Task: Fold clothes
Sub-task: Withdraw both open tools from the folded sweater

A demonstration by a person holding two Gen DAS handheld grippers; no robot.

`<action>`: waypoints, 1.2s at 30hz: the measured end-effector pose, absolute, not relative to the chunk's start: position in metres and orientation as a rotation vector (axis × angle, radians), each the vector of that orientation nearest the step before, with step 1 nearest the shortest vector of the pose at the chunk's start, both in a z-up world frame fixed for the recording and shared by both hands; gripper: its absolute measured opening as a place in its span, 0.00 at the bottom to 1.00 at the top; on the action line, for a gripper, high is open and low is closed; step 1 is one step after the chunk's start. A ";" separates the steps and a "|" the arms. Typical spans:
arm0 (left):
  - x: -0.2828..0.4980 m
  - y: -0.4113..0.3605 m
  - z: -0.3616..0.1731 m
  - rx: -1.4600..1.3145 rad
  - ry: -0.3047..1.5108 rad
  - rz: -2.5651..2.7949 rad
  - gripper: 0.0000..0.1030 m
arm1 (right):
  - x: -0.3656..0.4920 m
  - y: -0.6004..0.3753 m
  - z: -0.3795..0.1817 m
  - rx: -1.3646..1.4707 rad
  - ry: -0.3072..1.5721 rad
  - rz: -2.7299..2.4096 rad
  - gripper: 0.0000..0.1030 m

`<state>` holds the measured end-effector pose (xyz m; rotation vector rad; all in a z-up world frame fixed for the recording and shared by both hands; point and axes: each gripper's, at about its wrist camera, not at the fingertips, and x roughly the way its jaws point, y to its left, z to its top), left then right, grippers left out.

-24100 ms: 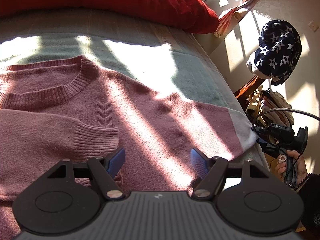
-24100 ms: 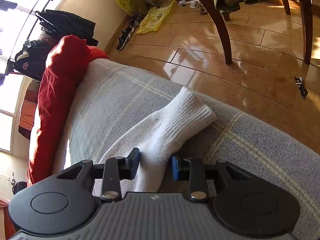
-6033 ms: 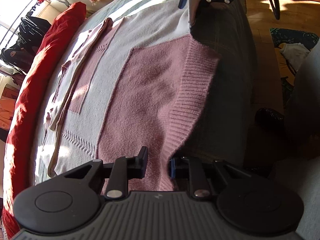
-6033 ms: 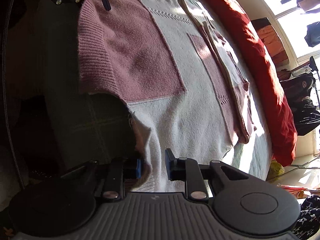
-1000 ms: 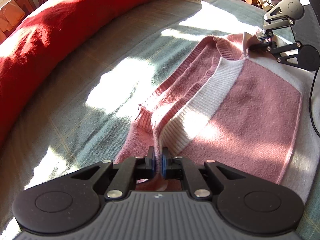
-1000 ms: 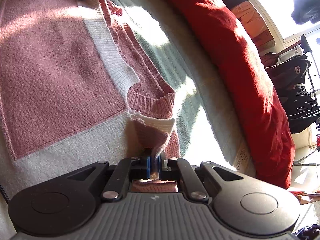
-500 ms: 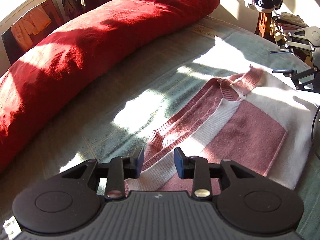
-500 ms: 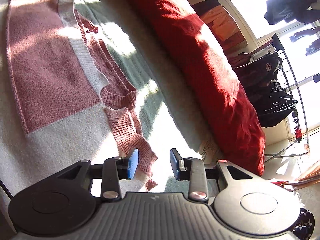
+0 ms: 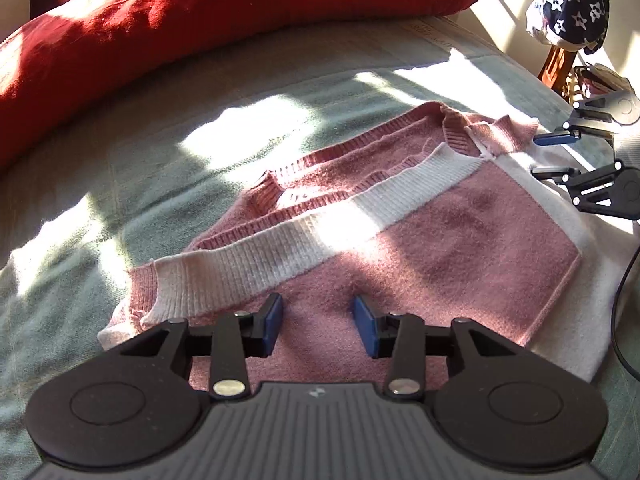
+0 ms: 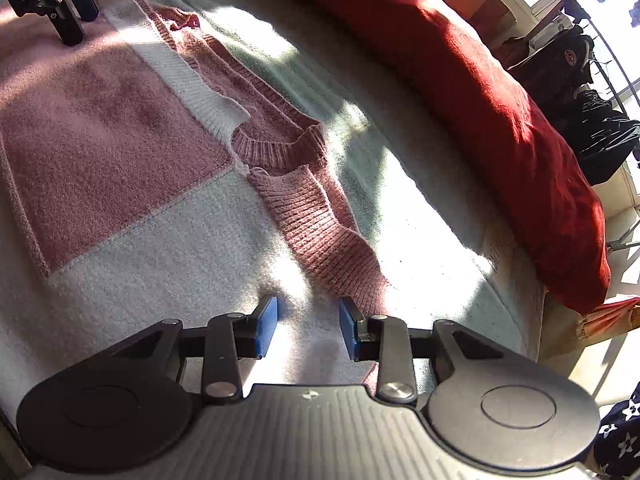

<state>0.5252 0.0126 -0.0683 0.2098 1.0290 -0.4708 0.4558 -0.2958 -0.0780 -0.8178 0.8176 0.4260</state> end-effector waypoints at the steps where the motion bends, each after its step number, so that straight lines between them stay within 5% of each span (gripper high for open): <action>1: 0.528 0.014 -0.065 0.193 1.026 -0.459 0.45 | 0.458 -0.295 -0.076 -0.804 0.818 0.428 0.37; 9: 0.479 0.006 -0.026 0.090 1.038 -0.572 0.40 | 0.451 -0.274 -0.052 -0.584 0.864 0.562 0.37; 13: 0.453 -0.005 -0.048 0.077 1.051 -0.610 0.41 | 0.436 -0.255 -0.063 -0.457 0.916 0.657 0.37; 36: 0.499 -0.013 -0.078 -0.013 0.955 -0.597 0.43 | 0.475 -0.228 -0.092 -0.308 0.892 0.659 0.41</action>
